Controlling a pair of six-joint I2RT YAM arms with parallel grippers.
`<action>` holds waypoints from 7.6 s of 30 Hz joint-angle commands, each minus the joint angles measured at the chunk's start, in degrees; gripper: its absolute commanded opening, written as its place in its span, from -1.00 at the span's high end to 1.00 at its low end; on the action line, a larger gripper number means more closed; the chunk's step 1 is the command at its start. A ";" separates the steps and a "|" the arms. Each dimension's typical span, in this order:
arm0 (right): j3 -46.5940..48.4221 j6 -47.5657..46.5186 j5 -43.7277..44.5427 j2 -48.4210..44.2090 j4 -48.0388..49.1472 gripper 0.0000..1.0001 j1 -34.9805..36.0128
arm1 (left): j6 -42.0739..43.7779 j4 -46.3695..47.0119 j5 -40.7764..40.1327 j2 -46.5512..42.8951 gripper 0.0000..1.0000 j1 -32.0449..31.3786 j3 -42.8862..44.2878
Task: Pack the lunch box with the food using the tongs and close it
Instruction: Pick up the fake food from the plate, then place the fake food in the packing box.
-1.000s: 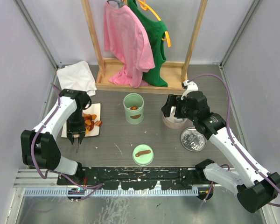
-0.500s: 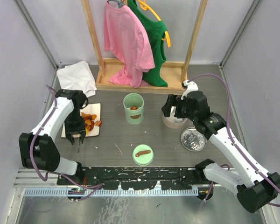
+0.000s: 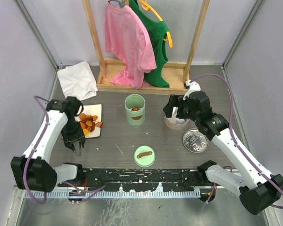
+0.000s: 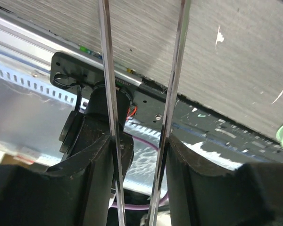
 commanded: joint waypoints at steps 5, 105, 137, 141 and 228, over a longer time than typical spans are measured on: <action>1.21 -0.82 -0.08 -0.67 2.59 -1.00 -0.24 | -3.61 4.28 3.27 -7.38 0.11 7.86 1.32; 1.36 0.80 -1.96 0.66 3.46 -1.00 -0.67 | 11.11 6.68 8.41 1.13 -0.04 20.66 3.70; 1.46 0.05 -0.64 -0.45 2.85 -1.00 -0.81 | 6.73 9.19 7.77 -1.01 0.60 20.29 10.02; 1.70 -0.08 -0.56 -0.41 2.63 -1.00 -0.81 | 5.01 10.06 7.32 -2.65 0.60 20.30 11.05; 3.06 3.21 -1.12 -3.32 0.43 -1.00 -0.93 | -21.98 35.99 21.12 4.01 0.34 -25.15 24.61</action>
